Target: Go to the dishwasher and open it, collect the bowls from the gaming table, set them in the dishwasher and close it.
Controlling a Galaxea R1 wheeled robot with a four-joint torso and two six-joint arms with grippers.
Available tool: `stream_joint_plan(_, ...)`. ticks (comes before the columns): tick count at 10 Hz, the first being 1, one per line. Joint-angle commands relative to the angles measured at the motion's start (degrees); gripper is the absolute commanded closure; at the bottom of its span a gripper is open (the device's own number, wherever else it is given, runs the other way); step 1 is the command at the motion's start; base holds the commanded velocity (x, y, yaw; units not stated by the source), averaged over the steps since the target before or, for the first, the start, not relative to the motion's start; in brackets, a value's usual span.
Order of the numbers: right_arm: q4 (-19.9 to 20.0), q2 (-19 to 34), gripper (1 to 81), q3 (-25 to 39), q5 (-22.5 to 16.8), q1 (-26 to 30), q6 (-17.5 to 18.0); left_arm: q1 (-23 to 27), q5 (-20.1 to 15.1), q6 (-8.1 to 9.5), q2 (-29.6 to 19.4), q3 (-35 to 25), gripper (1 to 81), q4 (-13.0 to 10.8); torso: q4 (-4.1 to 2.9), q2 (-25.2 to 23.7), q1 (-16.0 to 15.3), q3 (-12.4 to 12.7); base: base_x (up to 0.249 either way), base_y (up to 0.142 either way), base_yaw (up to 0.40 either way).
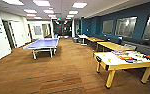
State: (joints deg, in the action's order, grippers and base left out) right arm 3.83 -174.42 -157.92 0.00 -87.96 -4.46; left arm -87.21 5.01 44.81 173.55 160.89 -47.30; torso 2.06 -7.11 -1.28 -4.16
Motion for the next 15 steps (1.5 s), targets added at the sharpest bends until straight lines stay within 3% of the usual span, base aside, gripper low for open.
stream_joint_plan(1,0.0,-0.1,1.0,0.0,-3.2,3.1,-0.1,3.2,-2.0,-0.25,-0.4,0.1,1.0,-0.1,0.0,0.0,0.0,0.0,0.227,0.0,0.0)
stream_joint_plan(15,-0.1,0.1,1.0,-0.2,-3.0,3.4,-0.3,3.1,-1.8,-0.25,-0.2,-0.1,1.0,0.0,0.0,0.0,0.0,0.0,0.236,0.0,0.0)
